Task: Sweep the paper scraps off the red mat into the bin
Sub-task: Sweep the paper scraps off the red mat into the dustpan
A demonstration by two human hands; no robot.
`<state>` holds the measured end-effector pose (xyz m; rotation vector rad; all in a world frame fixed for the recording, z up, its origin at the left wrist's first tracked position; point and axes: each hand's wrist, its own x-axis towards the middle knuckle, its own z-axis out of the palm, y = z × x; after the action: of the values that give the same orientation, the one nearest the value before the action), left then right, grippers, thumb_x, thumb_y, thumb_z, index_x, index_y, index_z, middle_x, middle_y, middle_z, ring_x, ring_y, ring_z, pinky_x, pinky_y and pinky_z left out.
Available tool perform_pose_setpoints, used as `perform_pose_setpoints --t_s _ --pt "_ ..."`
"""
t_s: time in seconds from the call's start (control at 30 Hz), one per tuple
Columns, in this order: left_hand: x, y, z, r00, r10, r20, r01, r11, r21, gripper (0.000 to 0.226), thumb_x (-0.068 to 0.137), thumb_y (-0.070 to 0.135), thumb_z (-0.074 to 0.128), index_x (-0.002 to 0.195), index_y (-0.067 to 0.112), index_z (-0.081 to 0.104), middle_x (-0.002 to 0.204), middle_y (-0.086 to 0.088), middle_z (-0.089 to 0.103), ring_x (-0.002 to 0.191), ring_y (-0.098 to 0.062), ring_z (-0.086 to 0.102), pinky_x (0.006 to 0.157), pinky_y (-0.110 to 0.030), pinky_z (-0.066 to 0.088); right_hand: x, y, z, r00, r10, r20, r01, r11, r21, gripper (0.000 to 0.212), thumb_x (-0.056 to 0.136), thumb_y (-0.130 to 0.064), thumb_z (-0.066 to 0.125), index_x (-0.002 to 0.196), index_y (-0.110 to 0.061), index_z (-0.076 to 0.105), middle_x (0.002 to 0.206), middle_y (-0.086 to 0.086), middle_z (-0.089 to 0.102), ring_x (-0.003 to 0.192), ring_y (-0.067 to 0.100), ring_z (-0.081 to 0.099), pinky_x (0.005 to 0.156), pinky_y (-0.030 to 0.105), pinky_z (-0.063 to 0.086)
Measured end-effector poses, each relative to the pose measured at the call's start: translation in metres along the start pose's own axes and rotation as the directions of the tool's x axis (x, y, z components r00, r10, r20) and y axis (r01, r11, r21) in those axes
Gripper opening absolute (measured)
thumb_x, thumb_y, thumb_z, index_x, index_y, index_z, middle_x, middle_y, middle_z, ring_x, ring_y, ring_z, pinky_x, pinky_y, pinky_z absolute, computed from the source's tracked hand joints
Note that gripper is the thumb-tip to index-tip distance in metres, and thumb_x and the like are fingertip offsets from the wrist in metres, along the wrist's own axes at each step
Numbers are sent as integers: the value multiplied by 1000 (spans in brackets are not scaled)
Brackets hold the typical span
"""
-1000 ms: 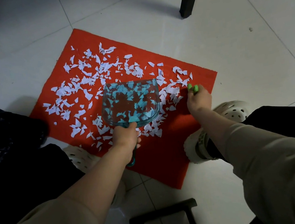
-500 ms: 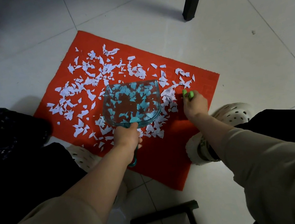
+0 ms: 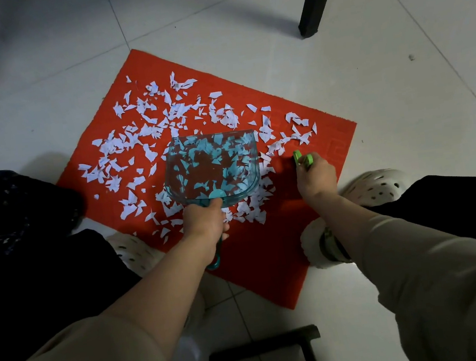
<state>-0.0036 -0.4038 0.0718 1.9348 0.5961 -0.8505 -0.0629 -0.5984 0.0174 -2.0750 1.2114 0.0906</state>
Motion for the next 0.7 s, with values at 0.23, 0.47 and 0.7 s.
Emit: perform_pose_setpoints --t_s 0.23,0.47,0.7 --pt "1 1 0 1000 2 4 -2 1000 -17 24 99 27 52 115 9 58 78 -2 56 57 -13 52 48 -25 46 -10 -9 9 980 -143 140 135 989 64 23 95 -14 51 114 -9 63 99 15 69 86 31 66 78 45 57" --pt "3 -1 0 1000 7 -6 -7 1000 -11 24 99 28 52 116 12 57 78 -1 56 59 -13 52 48 -24 47 -3 3 2 999 -39 15 38 999 31 17 97 -18 49 107 -7 57 90 11 64 77 27 60 72 43 54" --pt "5 -3 1 1000 8 -16 -8 1000 -10 24 99 27 52 116 11 57 81 -2 58 60 -13 54 48 -25 46 -9 -1 13 989 -102 108 92 992 90 21 96 -16 50 112 -8 62 98 15 68 86 33 65 77 48 56"
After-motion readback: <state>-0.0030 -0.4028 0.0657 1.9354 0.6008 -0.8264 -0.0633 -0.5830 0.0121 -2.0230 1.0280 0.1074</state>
